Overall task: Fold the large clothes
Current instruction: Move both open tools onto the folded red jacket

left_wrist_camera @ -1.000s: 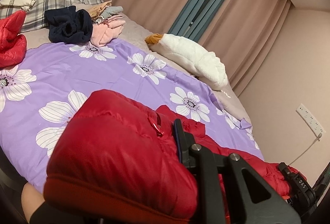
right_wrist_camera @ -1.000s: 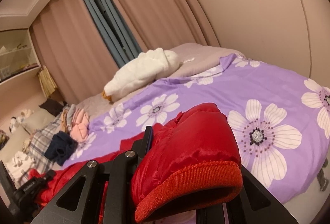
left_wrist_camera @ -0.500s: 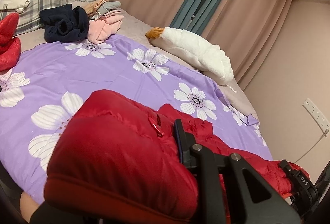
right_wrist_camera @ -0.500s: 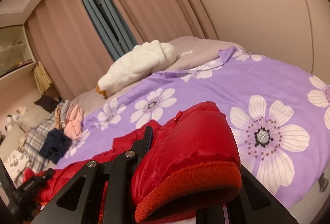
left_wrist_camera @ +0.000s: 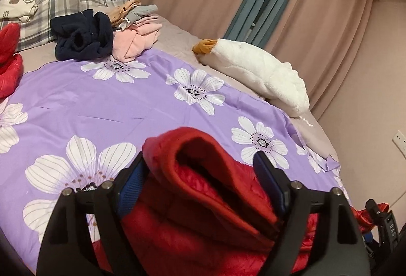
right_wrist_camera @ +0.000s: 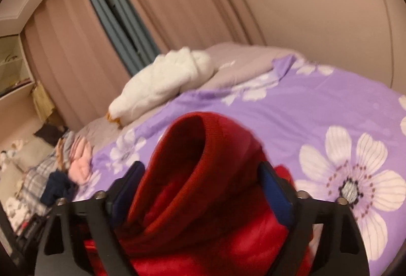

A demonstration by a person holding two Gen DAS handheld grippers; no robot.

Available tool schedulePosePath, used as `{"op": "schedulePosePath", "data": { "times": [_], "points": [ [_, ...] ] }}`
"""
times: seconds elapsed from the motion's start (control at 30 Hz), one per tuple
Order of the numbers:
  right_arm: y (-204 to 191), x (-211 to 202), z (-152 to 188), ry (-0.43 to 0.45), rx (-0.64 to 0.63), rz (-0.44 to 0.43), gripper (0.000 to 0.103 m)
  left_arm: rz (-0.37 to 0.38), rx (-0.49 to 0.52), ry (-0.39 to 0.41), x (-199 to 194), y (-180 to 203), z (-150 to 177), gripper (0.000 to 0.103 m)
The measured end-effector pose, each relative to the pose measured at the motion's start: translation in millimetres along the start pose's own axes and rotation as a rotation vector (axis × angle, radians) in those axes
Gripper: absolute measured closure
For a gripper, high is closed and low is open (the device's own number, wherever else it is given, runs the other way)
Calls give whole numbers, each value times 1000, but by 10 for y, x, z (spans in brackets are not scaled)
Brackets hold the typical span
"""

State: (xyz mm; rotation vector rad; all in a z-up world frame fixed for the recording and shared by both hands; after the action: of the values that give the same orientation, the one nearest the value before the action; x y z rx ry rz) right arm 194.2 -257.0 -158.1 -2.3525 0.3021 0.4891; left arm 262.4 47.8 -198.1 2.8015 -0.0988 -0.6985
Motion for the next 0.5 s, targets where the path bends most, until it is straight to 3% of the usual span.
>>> {"op": "schedulePosePath", "data": {
  "times": [0.23,0.5],
  "points": [
    [18,80,12,-54,5,15,12,11,-38,-9,-6,-47,-47,11],
    [-163,-85,-126,40,-60,24,4,-14,14,25,-177,3,-174,9]
  ]
}}
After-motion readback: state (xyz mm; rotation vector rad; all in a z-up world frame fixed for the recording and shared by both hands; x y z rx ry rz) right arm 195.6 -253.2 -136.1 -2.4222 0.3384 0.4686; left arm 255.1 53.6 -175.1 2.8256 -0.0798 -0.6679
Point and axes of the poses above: each gripper's, at about its wrist camera, not at the fingertips, and x roughly the way its jaws point, y to its right, z to its underside, the point moved 3 cm from there along x, roughly the way its jaws point, and after that the axes turned 13 degrees about x, right-handed, at the moved point
